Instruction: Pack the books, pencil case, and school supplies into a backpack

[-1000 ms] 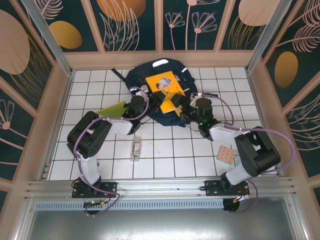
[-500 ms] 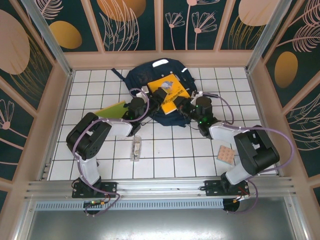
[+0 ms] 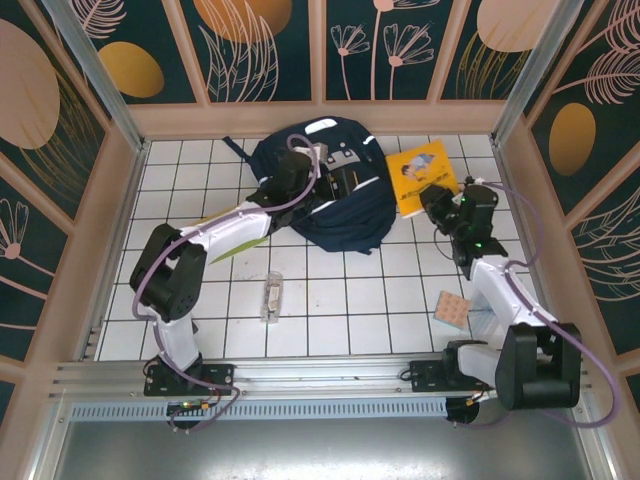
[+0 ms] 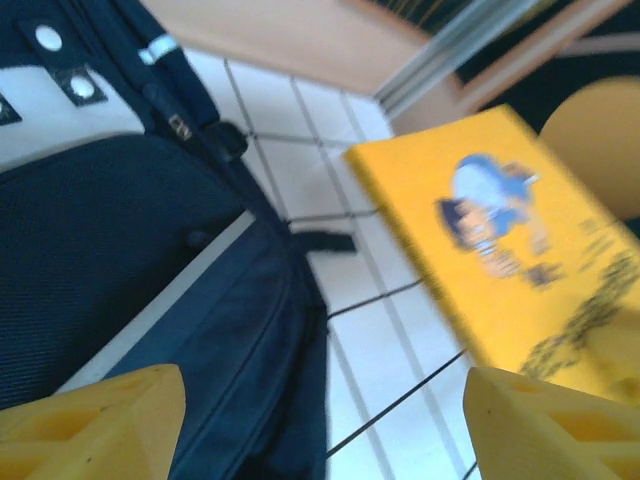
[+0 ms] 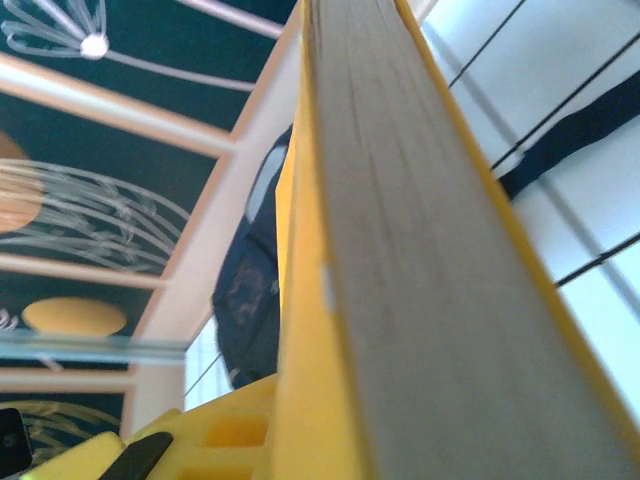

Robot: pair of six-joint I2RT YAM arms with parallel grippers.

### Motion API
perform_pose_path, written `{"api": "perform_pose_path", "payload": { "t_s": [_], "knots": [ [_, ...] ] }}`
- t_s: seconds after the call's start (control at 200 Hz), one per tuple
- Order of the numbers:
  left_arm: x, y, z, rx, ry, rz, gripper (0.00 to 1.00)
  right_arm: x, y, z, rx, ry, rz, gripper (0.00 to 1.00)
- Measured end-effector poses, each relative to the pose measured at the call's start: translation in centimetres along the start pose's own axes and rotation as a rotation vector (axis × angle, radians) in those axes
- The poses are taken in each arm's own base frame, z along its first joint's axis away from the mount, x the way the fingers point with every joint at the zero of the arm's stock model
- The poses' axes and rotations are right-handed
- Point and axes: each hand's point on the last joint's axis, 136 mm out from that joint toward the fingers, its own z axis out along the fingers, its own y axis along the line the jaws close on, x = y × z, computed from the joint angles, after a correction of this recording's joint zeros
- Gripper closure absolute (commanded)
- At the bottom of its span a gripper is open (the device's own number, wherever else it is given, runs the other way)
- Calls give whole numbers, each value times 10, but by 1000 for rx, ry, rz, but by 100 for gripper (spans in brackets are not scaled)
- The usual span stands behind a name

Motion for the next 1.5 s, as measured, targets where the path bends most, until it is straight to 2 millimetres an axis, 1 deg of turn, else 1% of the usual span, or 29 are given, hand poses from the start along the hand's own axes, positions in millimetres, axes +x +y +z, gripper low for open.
{"api": "perform_pose_path", "payload": {
  "t_s": [0.08,0.155,0.265,0.4,0.53,0.635,0.765,0.801,0.836,0.866,0.886,0.901,0.986,1.131,1.266,1.376,1.501],
  "knots": [
    [12,11,15,-50,87,86,26,-13,-14,-11,46,-26,-6,100],
    [26,26,32,-108,172,166,26,-22,-27,-20,83,-46,-3,100],
    [45,47,51,-190,278,263,27,-27,-38,-30,106,-59,8,100],
    [63,64,65,-272,363,369,29,-18,-48,-33,113,-36,22,100],
    [76,77,67,-336,404,442,32,-8,-53,-32,106,-1,35,100],
    [82,84,71,-369,415,482,40,0,-56,-31,94,22,47,100],
    [88,88,75,-373,429,501,45,7,-58,-29,84,47,69,100],
    [88,88,75,-372,429,501,51,7,-58,-29,83,51,72,100],
    [88,87,75,-369,429,499,63,7,-58,-29,81,53,73,100],
    [89,86,76,-363,427,498,79,7,-58,-28,80,52,72,100],
    [90,85,77,-355,428,503,92,7,-58,-28,80,52,72,100],
    [90,84,77,-350,427,498,100,7,-58,-28,80,52,72,100],
    [96,81,78,-333,425,505,100,7,-57,-28,79,51,71,100],
    [88,73,74,-310,408,480,100,7,-57,-29,81,52,71,100],
    [70,58,66,-272,386,426,100,6,-57,-29,85,50,71,100],
    [44,43,57,-222,347,358,100,6,-57,-29,88,52,74,100],
    [5,29,45,-157,286,282,100,8,-58,-31,91,57,77,100]
  ]
}}
